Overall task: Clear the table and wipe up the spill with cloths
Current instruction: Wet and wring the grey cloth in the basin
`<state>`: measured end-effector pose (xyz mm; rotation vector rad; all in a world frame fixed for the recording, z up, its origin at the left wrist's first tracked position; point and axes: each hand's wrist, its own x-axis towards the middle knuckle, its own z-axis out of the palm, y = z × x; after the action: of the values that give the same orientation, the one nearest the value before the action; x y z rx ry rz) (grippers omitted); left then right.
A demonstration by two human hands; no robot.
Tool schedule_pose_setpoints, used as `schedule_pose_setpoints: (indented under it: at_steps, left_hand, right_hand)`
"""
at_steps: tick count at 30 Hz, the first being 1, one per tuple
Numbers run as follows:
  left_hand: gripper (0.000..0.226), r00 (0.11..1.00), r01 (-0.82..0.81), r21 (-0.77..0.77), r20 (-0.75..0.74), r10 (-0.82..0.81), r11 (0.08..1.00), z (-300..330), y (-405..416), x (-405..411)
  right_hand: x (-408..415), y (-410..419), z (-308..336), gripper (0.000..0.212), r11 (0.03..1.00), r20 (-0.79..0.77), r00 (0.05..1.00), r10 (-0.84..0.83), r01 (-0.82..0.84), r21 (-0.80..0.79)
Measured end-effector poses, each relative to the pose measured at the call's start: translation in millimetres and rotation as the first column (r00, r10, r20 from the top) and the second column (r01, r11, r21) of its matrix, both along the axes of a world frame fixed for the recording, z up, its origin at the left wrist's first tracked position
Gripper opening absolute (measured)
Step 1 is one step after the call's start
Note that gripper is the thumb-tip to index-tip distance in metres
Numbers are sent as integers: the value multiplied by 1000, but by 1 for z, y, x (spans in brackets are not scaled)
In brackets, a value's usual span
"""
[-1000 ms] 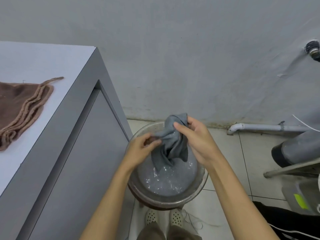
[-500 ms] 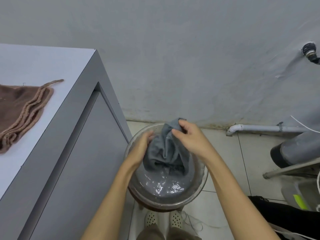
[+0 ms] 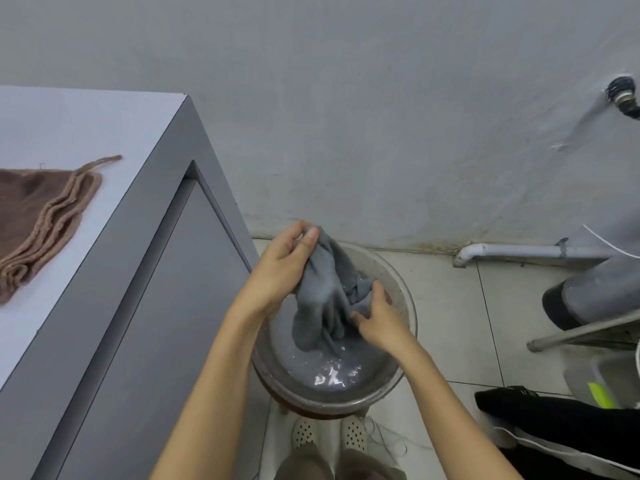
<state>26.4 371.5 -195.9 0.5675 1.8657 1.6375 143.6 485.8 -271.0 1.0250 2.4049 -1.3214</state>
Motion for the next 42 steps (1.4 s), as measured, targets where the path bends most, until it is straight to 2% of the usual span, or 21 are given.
schedule_pose_setpoints:
  at_steps: [3, 6, 8, 9, 11, 12, 14, 16, 19, 21, 25, 27, 29, 31, 34, 35, 36, 38, 39, 40, 42]
  left_hand:
    - [22, 999, 13, 92, 43, -17, 996, 22, 3, 9]
    - [20, 998, 22, 146, 61, -32, 989, 41, 4, 14]
    - [17, 996, 13, 196, 80, -30, 980, 50, 5, 15]
    - [16, 995, 1, 223, 98, -24, 975, 54, 5, 15]
    - [15, 990, -20, 268, 139, -18, 963, 58, 5, 14]
    - [15, 988, -28, 284, 155, -18, 958, 59, 4, 14]
    - [15, 985, -42, 285, 172, -8, 958, 57, 1, 11]
    - [17, 987, -60, 233, 160, 22, 971, 51, -2, 10]
    - [16, 988, -91, 169, 141, 67, 981, 40, -8, 11]
    - [15, 982, -131, 162, 159, 105, 978, 35, -11, 10]
    - [15, 971, -196, 161, 170, 168, 967, 37, -15, 3]
    - [16, 972, -210, 139, 140, 191, 968, 37, -16, -1]
    - [16, 968, -234, 113, 118, 220, 966, 36, -19, -3]
    - [16, 965, -248, 78, 107, 239, 966, 33, -22, -6]
    - [17, 960, -265, 12, 93, 263, 964, 25, -27, -8]
    - [17, 960, -267, -12, 88, 267, 964, 22, -29, -8]
    - [18, 961, -262, -35, 86, 265, 964, 19, -30, -8]
    - [18, 969, -228, -82, 76, 234, 970, 12, -30, -7]
    - [19, 975, -203, -107, 64, 211, 973, 9, -28, -5]
    - [20, 980, -185, -128, 56, 193, 974, 7, -26, -3]
    - [21, 978, -197, -131, 49, 204, 972, 7, -19, 3]
  right_hand:
    - [2, -11, -11, 56, 963, -101, 965, -241, 225, -151]
    - [6, -18, -21, 67, 774, -24, 861, -509, 445, -451]
    - [8, -20, -30, 77, 682, 142, 858, -494, 484, -548]
    - [8, -20, -36, 77, 603, 212, 850, -482, 497, -624]
    - [6, -18, -39, 66, 388, 268, 838, -476, 473, -791]
    - [5, -15, -37, 62, 337, 264, 838, -478, 453, -826]
    - [3, -9, -34, 51, 331, 202, 869, -452, 373, -867]
    - [2, -2, -31, 39, 374, 126, 887, -443, 311, -874]
    - [-1, 5, -24, 39, 380, 85, 877, -473, 290, -878]
    - [-2, 6, -21, 34, 261, 147, 834, -532, 326, -909]
    - [7, 5, -21, 25, -152, 411, 678, -609, 409, -900]
    - [9, 3, -17, 26, -228, 472, 669, -574, 423, -877]
    - [7, 0, -17, 39, -198, 446, 736, -509, 404, -893]
    - [1, 0, -11, 47, -110, 406, 779, -478, 405, -908]
    - [-6, 7, 0, 37, 51, 321, 793, -517, 403, -914]
    - [-8, 9, 4, 33, 130, 256, 805, -536, 378, -917]
    - [-9, 10, 8, 29, 263, 165, 821, -547, 356, -897]
    - [-10, 10, 14, 24, 611, -33, 868, -496, 322, -723]
    - [-11, 9, 18, 29, 743, -104, 890, -444, 301, -597]
    - [-13, 7, 22, 40, 837, -151, 909, -388, 279, -470]
    - [-14, 3, 30, 54, 920, -246, 915, -320, 239, -311]
